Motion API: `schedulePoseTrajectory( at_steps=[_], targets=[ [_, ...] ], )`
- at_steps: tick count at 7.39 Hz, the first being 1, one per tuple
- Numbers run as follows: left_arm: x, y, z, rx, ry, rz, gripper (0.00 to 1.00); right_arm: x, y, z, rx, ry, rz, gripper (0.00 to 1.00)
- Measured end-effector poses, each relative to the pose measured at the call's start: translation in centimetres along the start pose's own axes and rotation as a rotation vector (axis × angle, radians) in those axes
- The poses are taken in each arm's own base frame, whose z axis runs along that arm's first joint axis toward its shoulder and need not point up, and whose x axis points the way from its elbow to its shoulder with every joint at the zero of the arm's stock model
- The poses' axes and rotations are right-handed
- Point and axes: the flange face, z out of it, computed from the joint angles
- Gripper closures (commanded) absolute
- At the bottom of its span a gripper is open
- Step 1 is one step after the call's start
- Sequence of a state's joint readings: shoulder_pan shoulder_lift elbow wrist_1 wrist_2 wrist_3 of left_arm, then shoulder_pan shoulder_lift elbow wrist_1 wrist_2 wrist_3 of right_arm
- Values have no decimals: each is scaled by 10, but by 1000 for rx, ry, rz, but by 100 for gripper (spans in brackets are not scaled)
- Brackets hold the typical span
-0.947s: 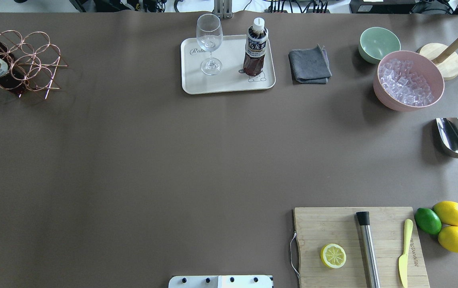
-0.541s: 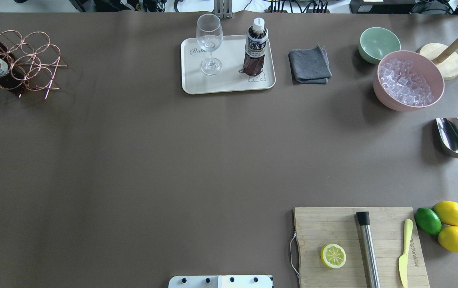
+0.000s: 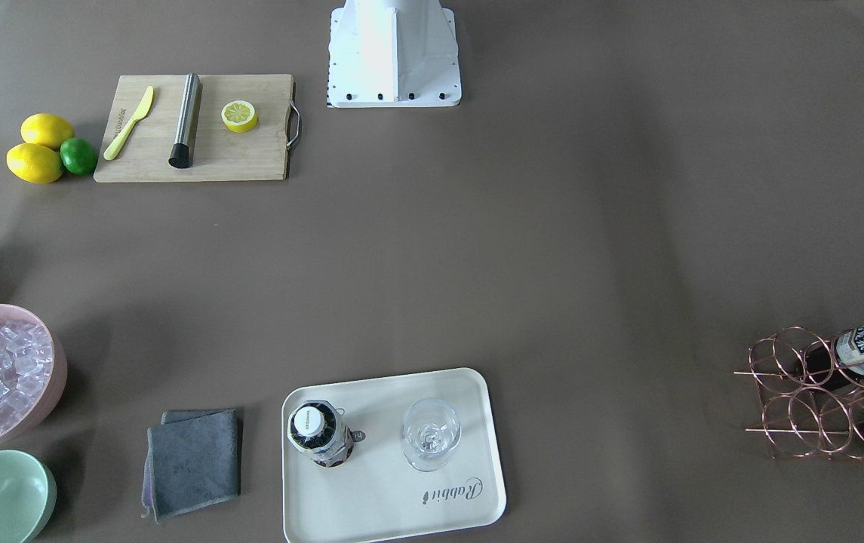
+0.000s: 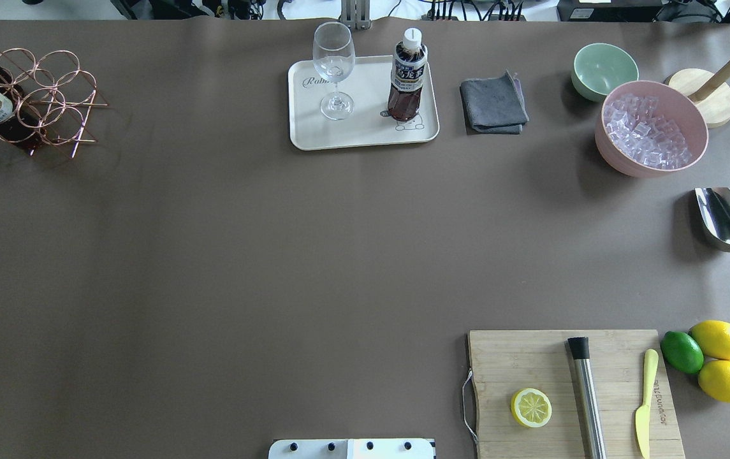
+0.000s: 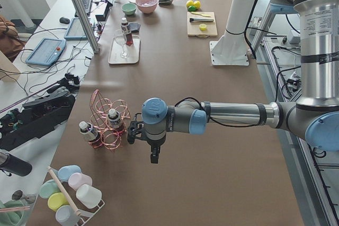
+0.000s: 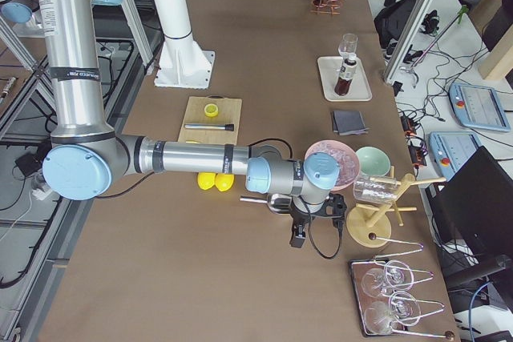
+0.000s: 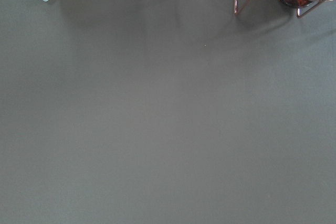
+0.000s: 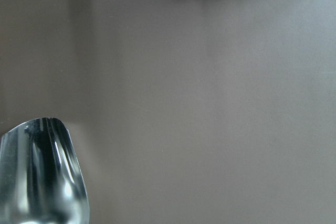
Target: Take tea from basket to plate
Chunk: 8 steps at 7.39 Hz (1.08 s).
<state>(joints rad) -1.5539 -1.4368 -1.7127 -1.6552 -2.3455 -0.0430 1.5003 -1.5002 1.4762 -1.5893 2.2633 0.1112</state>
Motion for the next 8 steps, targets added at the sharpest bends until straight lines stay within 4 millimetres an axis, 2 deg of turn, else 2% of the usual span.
schedulePoseTrajectory(
  at_steps=[8],
  targets=[
    [3,3,-4,7,0,5,3,5,1,-1,1,-3,5,0]
  ],
)
